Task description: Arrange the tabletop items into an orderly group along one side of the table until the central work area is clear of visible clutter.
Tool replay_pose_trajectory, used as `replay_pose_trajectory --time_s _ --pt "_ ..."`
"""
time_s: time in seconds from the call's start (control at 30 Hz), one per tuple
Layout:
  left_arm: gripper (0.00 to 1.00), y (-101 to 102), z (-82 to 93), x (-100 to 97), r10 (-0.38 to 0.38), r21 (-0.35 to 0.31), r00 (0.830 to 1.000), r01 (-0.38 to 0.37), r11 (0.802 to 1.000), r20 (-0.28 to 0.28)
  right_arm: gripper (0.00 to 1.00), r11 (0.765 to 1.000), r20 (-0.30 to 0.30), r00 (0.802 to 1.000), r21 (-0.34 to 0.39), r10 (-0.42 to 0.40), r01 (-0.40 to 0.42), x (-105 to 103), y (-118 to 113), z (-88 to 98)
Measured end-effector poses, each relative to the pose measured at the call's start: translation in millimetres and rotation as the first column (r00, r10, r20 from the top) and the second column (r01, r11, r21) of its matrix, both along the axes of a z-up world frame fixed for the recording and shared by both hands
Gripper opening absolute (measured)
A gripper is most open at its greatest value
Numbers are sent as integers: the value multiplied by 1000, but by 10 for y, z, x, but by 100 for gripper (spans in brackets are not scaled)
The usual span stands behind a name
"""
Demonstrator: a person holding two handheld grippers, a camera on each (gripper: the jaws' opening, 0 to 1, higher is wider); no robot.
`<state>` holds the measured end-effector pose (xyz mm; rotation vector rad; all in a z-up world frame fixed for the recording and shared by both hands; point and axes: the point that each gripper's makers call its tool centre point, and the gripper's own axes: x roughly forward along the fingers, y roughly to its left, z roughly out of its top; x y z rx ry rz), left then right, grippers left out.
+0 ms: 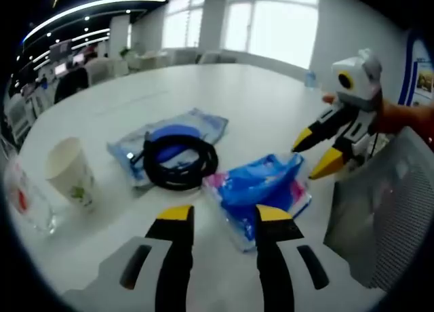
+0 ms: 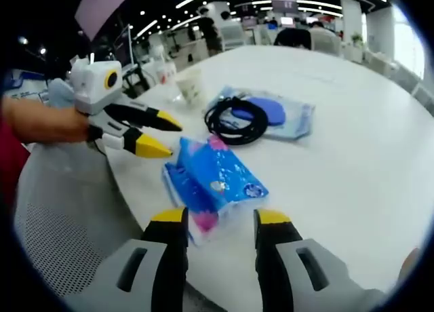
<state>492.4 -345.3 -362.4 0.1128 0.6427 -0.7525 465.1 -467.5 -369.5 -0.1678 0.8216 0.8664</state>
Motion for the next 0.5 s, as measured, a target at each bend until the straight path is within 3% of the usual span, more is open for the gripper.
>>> replay_pose_trajectory --time_s 0.5 --pt "24 -134 -96 -61 -50 -6 998 50 999 -35 12 997 -39 996 -5 -77 77 17 -94 -75"
